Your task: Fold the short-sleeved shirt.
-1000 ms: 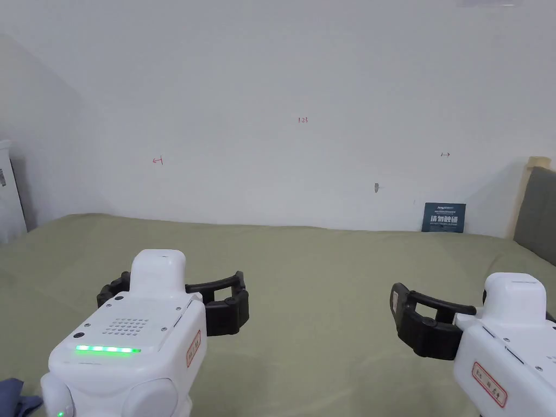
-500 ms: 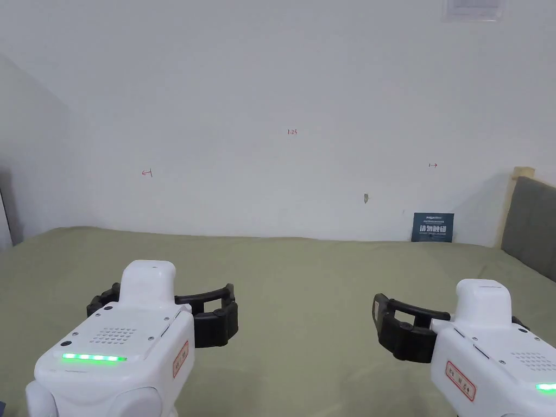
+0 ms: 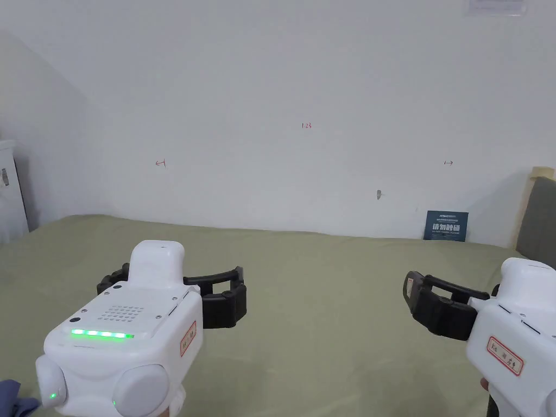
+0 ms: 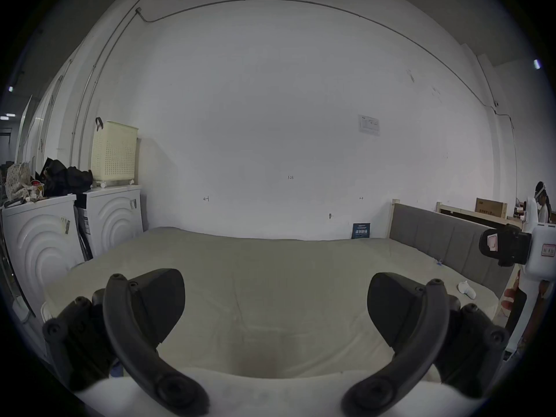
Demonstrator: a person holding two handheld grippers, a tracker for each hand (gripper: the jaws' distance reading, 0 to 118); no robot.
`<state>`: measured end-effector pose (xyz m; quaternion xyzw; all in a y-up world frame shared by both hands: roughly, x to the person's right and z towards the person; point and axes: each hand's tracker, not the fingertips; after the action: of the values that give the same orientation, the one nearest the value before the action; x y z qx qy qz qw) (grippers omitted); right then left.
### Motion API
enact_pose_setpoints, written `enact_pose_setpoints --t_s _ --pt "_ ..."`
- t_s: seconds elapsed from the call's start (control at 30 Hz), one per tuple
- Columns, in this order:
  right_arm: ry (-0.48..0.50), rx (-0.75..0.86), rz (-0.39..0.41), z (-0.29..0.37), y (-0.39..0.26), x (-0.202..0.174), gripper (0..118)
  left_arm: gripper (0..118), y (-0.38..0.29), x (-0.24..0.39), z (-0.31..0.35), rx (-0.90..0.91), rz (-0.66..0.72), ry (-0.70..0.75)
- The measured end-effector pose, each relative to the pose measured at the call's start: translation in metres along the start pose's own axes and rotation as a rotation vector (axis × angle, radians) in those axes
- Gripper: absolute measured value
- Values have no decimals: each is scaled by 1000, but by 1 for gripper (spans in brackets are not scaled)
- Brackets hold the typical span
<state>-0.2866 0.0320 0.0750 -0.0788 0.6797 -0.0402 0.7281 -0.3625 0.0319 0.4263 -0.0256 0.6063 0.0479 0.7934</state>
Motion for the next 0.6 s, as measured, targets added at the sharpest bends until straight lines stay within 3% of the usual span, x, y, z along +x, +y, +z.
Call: enact_pose_setpoints --t_s 0.3,0.5,0.6 --pt "-23 13 -22 -1 2 1 118 118 4 7 -2 -3 -21 -18" --pt "-63 30 17 6 12 -2 118 118 6 8 -6 -10 -3 -32" --pt "-30 24 7 6 14 3 118 118 9 10 -6 -10 -7 -32"
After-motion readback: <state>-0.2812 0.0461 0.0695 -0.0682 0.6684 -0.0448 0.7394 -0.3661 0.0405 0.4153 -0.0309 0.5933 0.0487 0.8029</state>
